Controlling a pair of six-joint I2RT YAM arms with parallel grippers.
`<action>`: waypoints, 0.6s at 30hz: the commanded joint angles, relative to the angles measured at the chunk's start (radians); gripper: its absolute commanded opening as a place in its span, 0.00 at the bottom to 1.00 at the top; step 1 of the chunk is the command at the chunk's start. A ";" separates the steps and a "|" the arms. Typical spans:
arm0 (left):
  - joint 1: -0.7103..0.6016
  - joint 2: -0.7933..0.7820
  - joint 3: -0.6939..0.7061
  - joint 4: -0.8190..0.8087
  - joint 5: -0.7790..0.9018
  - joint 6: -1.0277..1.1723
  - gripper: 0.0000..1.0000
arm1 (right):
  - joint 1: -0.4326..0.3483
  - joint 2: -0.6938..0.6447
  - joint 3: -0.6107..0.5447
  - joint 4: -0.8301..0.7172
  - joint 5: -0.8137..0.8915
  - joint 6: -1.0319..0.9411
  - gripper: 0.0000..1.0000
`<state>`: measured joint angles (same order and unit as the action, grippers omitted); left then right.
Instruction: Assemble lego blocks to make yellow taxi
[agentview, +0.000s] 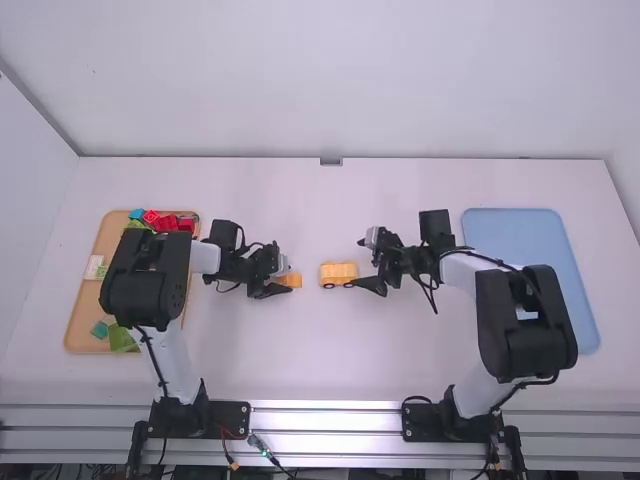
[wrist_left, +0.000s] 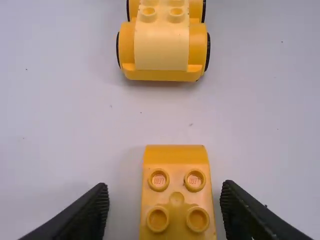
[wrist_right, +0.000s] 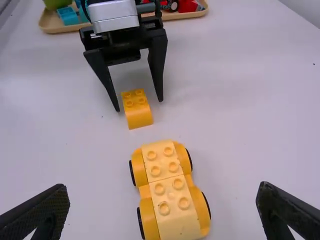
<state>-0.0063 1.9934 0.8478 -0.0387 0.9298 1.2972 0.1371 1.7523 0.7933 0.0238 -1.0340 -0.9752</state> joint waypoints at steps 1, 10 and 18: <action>0.006 0.015 -0.011 -0.003 0.008 -0.008 0.52 | 0.000 0.013 -0.008 -0.001 -0.018 -0.002 0.99; 0.006 0.015 -0.057 0.060 -0.002 -0.011 0.41 | 0.000 0.013 -0.008 -0.001 -0.019 -0.002 0.99; 0.032 0.015 -0.073 0.102 0.060 -0.025 0.33 | 0.000 0.013 -0.008 -0.001 -0.021 -0.002 0.99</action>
<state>0.0109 1.9934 0.7868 0.0666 0.9508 1.2739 0.1371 1.7519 0.7933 0.0238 -1.0374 -0.9752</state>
